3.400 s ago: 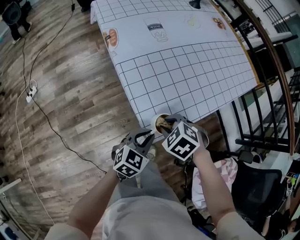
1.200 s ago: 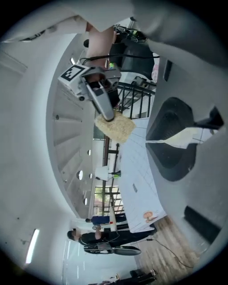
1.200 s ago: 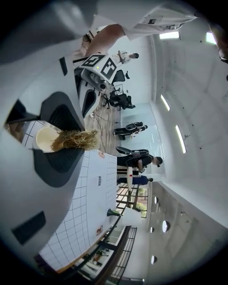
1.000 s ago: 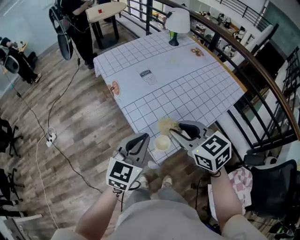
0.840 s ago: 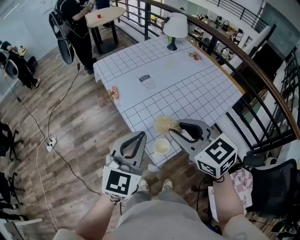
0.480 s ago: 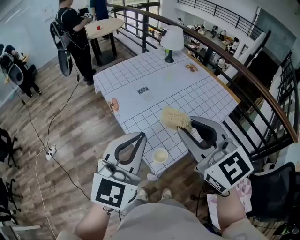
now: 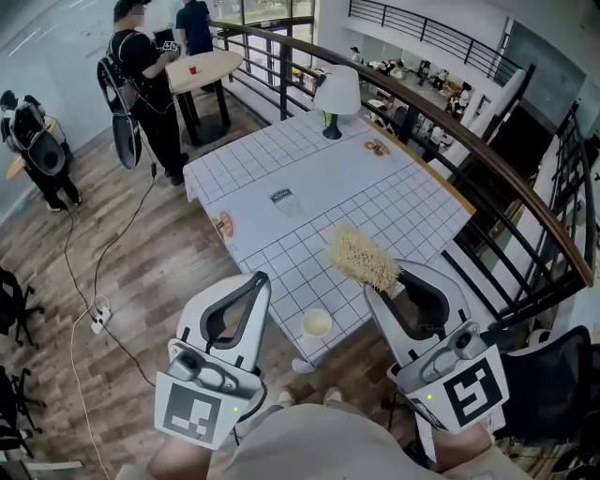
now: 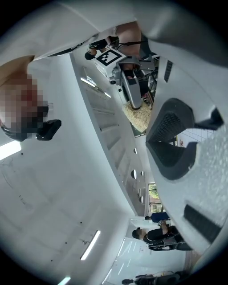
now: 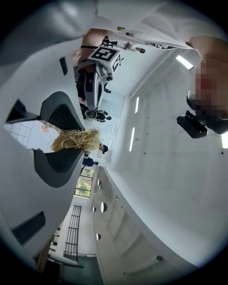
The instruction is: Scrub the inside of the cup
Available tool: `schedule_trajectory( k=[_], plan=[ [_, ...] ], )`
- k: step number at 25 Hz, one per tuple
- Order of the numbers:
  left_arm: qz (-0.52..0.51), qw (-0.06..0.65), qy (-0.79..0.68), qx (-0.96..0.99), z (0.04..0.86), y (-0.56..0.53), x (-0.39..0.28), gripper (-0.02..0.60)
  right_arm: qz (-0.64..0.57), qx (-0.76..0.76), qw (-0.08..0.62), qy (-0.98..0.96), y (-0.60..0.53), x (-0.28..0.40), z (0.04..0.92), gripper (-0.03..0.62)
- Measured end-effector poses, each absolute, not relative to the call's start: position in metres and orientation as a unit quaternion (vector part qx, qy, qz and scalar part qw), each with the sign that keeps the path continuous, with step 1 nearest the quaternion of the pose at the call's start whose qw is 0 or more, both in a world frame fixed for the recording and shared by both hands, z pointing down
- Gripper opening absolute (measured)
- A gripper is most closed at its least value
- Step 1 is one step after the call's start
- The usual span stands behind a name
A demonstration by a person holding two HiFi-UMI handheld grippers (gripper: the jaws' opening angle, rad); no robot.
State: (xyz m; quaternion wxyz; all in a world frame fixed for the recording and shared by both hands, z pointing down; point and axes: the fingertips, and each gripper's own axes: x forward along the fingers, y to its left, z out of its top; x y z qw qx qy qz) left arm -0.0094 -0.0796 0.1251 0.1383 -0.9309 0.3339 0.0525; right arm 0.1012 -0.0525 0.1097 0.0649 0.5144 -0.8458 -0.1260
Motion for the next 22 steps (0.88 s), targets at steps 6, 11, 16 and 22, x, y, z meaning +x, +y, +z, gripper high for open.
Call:
schedule_trajectory(
  k=[6, 11, 16, 22],
  plan=[
    [0.050, 0.116, 0.339, -0.932, 0.157, -0.079, -0.007, 0.015, -0.104, 0.526, 0.086, -0.840, -0.044, 0.104, 0.152, 0.110],
    [0.032, 0.102, 0.351, -0.930, 0.181, -0.078, -0.004, 0.015, -0.069, 0.532, 0.086, -0.840, -0.037, 0.108, 0.182, 0.110],
    [0.015, 0.093, 0.356, -0.930, 0.191, -0.079, -0.003, 0.015, -0.058, 0.523, 0.088, -0.846, -0.040, 0.109, 0.189, 0.110],
    [0.007, 0.090, 0.356, -0.930, 0.194, -0.077, -0.001, 0.015, -0.078, 0.529, 0.114, -0.837, -0.041, 0.110, 0.193, 0.109]
  ],
)
